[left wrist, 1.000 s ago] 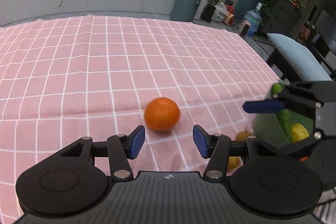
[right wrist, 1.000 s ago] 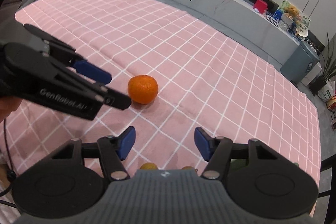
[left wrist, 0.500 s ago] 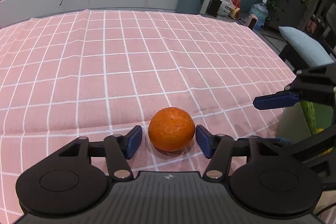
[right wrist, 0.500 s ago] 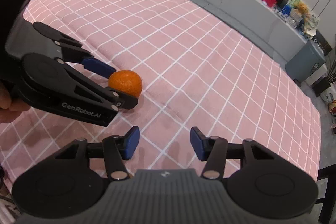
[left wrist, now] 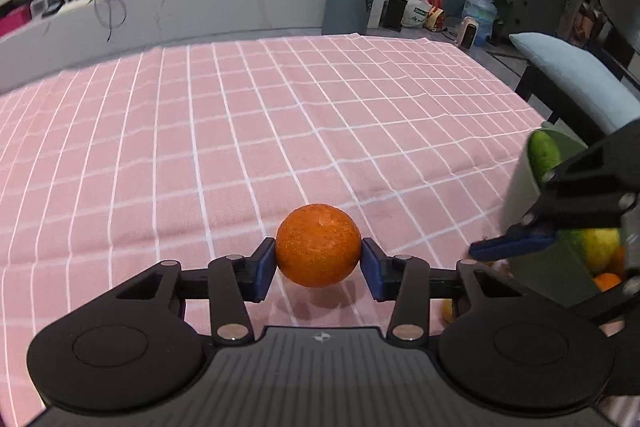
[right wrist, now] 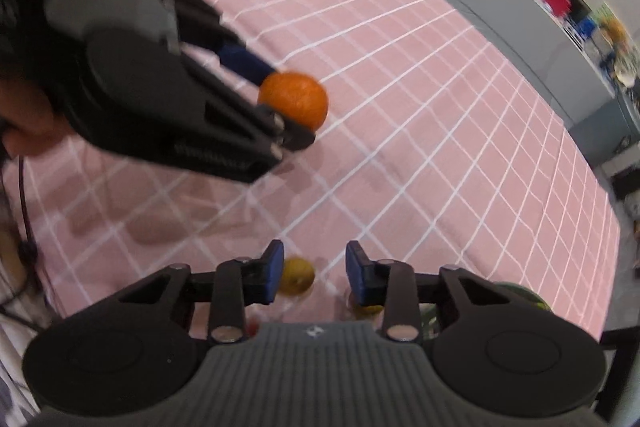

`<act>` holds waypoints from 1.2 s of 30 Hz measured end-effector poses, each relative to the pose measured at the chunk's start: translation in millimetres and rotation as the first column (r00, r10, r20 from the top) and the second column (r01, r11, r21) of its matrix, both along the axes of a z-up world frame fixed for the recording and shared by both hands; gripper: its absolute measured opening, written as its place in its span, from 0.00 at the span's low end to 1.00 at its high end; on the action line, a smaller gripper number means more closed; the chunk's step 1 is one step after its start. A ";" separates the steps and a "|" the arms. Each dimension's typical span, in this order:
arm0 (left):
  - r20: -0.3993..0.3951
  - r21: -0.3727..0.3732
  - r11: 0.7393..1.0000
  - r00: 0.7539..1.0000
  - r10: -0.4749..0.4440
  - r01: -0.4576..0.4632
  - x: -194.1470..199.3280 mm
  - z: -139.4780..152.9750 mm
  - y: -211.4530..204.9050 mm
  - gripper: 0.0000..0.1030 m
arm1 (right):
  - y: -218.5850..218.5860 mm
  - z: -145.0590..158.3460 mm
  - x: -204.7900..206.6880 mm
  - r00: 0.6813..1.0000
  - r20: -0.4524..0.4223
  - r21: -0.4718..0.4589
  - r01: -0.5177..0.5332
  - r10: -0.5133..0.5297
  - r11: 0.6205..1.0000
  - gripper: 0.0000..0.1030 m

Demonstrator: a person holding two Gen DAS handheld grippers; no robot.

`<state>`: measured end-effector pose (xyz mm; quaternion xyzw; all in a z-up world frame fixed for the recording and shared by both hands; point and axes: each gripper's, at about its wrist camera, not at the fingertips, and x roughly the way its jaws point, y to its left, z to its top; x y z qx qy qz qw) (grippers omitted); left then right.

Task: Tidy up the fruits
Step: 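Carry both oranges into the green colander and open both tools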

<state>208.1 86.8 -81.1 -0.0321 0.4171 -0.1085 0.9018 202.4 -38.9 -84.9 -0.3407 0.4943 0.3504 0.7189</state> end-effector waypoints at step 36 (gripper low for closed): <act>0.090 -0.211 0.975 0.995 -0.054 0.072 -36.8 53.8 -35.5 0.49 | -42.7 73.6 -38.9 0.984 0.139 0.085 0.102 -0.113 0.991 0.19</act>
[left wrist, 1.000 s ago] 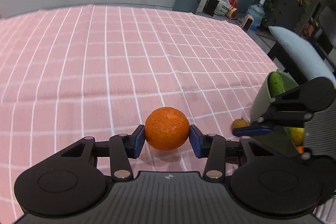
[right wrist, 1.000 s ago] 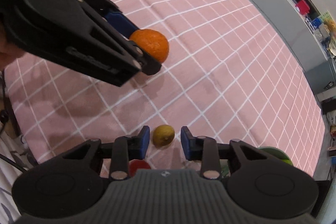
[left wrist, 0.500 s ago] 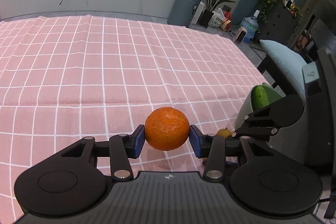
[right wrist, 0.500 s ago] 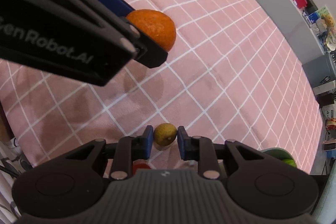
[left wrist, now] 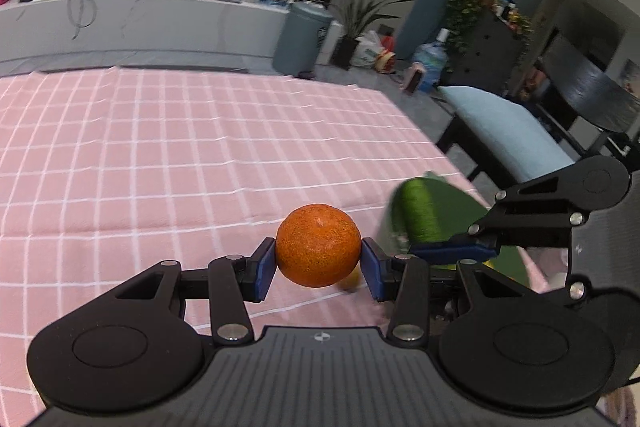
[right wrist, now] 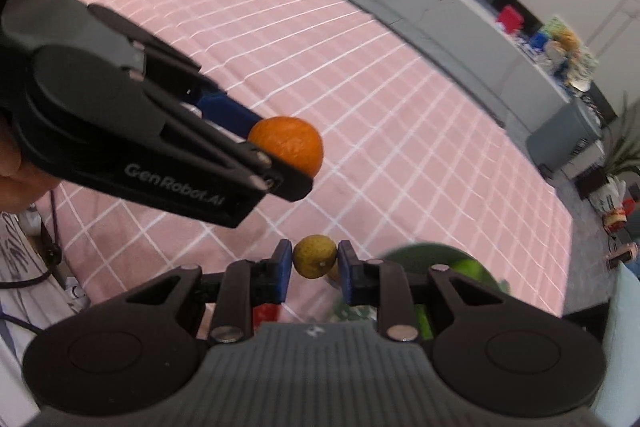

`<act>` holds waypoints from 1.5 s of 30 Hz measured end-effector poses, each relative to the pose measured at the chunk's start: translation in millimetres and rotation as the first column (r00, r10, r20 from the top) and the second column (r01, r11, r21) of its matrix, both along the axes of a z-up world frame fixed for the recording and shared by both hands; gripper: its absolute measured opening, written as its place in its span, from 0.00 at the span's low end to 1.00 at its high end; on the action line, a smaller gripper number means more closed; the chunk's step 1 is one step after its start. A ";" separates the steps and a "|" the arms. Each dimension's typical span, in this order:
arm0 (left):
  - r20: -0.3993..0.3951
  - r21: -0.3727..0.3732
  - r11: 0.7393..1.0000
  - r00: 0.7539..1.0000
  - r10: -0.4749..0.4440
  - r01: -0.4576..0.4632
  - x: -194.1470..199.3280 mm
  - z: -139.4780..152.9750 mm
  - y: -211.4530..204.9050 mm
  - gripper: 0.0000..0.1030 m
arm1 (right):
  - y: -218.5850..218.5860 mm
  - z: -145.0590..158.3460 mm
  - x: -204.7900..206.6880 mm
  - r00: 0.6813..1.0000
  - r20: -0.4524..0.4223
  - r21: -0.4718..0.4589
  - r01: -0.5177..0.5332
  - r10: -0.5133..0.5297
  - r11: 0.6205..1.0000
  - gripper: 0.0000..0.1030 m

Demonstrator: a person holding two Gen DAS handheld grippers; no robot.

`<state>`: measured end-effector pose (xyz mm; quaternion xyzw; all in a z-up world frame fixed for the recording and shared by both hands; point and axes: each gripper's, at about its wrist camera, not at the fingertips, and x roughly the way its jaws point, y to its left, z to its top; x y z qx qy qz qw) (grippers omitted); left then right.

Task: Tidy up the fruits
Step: 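Carry both oranges into the green colander and open both tools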

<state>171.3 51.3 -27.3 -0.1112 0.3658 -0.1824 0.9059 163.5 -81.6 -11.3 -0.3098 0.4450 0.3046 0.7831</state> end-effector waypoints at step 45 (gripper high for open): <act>-0.141 0.260 0.924 0.958 -0.250 0.280 21.3 -32.6 -140.9 0.50 | -136.2 -34.0 9.5 0.963 -0.092 0.075 0.261 -0.254 0.962 0.20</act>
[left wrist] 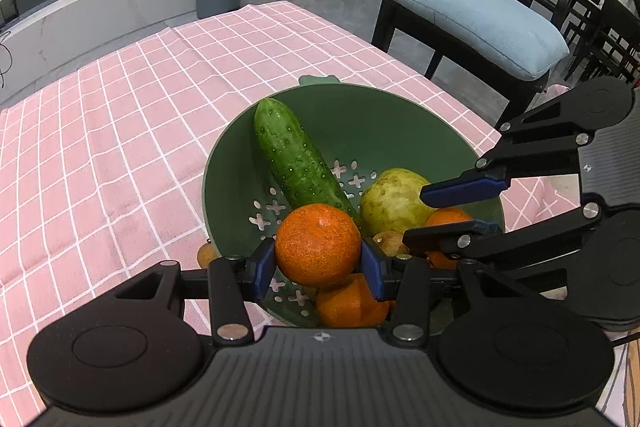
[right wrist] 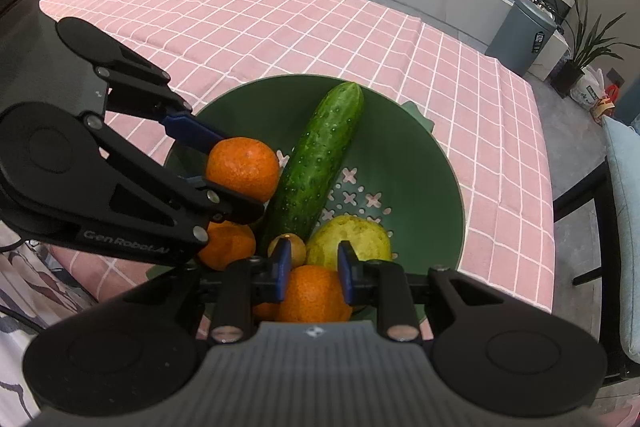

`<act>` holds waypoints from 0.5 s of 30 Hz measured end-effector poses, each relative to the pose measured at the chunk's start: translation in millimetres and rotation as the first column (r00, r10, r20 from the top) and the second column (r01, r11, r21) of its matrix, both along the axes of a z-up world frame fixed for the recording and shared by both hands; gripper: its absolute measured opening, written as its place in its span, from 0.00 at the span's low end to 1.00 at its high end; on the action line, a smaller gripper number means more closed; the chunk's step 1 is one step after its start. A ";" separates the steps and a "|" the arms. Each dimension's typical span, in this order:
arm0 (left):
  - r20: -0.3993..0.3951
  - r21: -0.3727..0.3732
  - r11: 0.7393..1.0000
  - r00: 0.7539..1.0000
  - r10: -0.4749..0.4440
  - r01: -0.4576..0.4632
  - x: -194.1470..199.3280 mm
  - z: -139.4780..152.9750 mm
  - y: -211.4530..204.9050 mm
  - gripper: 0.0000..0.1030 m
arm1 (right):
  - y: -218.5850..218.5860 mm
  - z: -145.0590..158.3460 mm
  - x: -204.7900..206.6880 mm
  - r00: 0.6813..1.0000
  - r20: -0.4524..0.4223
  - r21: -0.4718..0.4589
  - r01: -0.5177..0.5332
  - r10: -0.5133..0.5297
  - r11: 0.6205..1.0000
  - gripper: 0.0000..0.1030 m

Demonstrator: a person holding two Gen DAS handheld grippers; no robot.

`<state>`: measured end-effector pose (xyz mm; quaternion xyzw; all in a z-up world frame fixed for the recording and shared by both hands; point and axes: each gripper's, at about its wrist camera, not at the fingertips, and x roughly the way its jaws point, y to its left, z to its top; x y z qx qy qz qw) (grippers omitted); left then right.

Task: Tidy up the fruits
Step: 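Carry both oranges into the green colander and open both tools, then grasp the red plum with the left tool while the right tool grasps a small brown fruit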

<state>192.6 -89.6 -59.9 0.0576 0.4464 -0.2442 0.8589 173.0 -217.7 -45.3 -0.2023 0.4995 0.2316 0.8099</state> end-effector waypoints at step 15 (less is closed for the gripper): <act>0.090 -0.016 0.999 0.995 0.031 -0.030 -12.2 29.7 12.0 0.66 | 7.2 30.6 -16.2 0.995 0.099 -0.018 -0.002 0.004 1.000 0.65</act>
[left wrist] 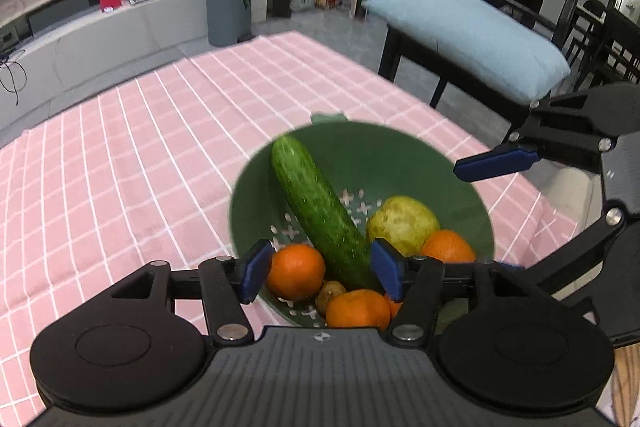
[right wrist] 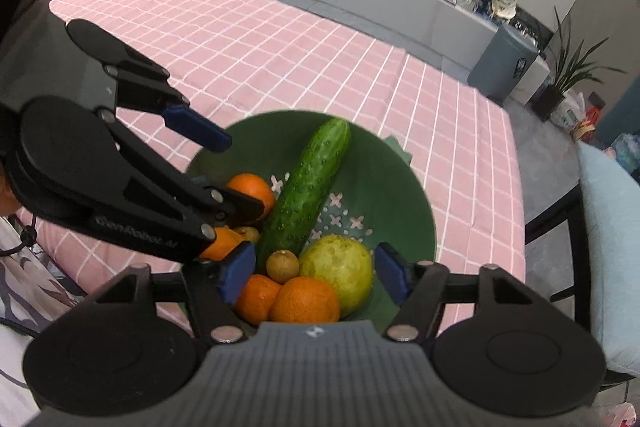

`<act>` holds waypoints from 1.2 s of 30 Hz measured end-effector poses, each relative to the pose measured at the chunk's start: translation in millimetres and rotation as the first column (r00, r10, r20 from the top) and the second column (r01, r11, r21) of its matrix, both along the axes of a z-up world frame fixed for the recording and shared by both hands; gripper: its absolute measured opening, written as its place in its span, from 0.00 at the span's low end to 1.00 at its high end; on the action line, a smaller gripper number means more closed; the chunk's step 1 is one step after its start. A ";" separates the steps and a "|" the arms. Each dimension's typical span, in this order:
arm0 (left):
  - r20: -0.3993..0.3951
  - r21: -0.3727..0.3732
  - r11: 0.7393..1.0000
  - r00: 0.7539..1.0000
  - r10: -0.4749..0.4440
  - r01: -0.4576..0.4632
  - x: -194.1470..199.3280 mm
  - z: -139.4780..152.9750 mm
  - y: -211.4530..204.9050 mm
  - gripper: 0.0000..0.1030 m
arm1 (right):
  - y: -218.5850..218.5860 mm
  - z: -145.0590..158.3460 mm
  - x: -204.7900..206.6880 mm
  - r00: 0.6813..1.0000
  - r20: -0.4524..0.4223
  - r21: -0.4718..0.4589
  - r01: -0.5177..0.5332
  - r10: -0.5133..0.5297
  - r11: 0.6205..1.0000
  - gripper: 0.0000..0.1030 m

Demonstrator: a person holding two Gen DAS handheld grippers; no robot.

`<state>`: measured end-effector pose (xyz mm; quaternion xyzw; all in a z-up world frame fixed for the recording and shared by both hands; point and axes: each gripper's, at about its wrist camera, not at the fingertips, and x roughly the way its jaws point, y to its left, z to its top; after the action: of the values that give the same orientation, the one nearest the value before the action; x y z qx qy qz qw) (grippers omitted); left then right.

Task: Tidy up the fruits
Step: 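Grasp the red plum with the left tool while the right tool grasps a small brown fruit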

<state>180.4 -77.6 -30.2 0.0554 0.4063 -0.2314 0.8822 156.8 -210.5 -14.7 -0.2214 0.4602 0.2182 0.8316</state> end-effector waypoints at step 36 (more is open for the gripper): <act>-0.078 -0.134 0.991 0.997 -0.015 0.005 -36.1 -24.4 107.9 0.65 | 99.5 1.0 -13.2 0.901 -0.003 -0.088 -0.433 0.434 0.897 0.52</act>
<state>144.3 30.3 -54.6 -0.0110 0.4239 -0.2645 0.8661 143.6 -111.0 -13.7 -0.3560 0.4016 0.3757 0.7555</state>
